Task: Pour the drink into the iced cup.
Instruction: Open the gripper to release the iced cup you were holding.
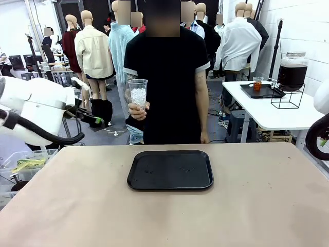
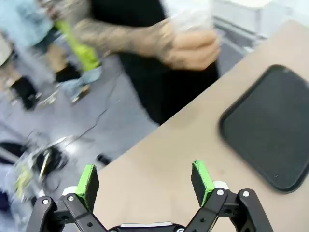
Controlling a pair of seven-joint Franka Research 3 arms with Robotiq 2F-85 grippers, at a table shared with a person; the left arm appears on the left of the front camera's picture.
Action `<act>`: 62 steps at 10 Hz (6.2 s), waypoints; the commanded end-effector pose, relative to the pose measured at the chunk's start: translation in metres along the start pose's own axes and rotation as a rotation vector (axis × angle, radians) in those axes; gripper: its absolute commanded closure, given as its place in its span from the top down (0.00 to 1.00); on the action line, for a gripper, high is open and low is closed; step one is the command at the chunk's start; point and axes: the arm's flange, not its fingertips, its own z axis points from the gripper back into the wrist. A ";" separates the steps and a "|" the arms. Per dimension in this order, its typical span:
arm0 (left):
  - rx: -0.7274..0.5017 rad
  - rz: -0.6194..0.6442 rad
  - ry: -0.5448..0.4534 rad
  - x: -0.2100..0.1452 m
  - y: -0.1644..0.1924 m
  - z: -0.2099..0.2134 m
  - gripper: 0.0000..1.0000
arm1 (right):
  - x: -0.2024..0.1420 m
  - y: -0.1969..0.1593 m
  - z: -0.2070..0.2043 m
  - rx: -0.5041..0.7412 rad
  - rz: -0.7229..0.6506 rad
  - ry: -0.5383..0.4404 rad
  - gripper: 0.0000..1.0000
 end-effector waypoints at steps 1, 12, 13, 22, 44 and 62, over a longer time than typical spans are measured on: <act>0.204 0.127 0.180 -0.005 0.002 0.025 1.00 | 0.001 0.000 -0.002 -0.004 0.003 -0.010 1.00; 0.297 0.174 0.267 -0.094 -0.005 0.033 1.00 | 0.001 0.000 -0.002 -0.004 0.003 -0.010 1.00; 0.297 0.174 0.267 -0.094 -0.005 0.033 1.00 | 0.001 0.000 -0.002 -0.004 0.003 -0.010 1.00; 0.297 0.174 0.267 -0.094 -0.005 0.033 1.00 | 0.001 0.000 -0.002 -0.004 0.003 -0.010 1.00; 0.297 0.174 0.267 -0.094 -0.005 0.033 1.00 | 0.001 0.000 -0.002 -0.004 0.003 -0.010 1.00; 0.297 0.174 0.267 -0.094 -0.005 0.033 1.00 | 0.001 0.000 -0.002 -0.004 0.003 -0.010 1.00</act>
